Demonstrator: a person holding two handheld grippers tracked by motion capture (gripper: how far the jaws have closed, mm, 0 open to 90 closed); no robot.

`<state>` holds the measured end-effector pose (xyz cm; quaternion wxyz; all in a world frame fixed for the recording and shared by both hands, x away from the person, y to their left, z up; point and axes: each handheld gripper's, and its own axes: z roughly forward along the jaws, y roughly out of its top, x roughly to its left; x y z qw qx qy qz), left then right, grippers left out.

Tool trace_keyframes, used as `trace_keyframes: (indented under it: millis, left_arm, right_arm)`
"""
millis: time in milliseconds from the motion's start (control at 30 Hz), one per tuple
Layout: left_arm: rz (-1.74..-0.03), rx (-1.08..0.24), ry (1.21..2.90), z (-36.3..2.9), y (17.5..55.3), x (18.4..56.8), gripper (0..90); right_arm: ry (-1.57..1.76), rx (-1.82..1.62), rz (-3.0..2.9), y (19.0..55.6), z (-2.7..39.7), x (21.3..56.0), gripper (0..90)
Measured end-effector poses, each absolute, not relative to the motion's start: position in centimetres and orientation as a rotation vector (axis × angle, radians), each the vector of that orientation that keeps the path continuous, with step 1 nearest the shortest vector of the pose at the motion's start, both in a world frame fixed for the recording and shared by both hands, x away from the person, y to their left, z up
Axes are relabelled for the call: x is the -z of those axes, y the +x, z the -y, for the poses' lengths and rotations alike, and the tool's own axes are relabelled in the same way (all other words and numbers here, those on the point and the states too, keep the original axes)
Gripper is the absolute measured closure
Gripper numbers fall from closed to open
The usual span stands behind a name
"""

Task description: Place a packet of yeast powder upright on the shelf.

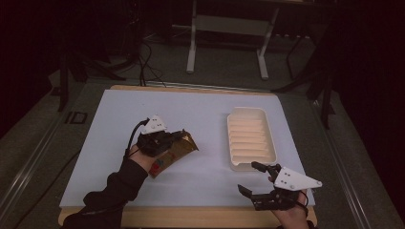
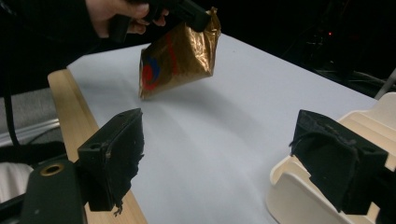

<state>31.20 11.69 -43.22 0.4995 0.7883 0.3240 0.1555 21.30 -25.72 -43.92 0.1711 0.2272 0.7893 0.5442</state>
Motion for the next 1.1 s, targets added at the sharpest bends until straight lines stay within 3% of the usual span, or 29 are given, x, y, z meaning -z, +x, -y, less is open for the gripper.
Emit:
trace_keyframes:
  millis: [300,667,967,1100]
  left_arm:
    - [-0.739,-0.365,1.761,-11.4,29.3,42.2,90.0]
    - [-0.705,-0.357,1.609,-10.0,27.4,41.8,90.0]
    - [-0.71,-0.394,1.55,-9.0,26.4,41.6,90.0]
    - [-0.682,-0.365,1.508,-8.9,26.1,41.7,90.0]
  right_arm:
    - [0.634,-1.583,-2.232,21.3,25.6,42.0,24.9]
    - [0.545,-1.55,-2.275,22.9,23.8,39.1,48.0]
    - [0.567,-1.562,-2.312,25.2,21.0,38.2,40.2]
    - [0.566,-1.525,-2.362,26.0,19.6,38.6,41.0]
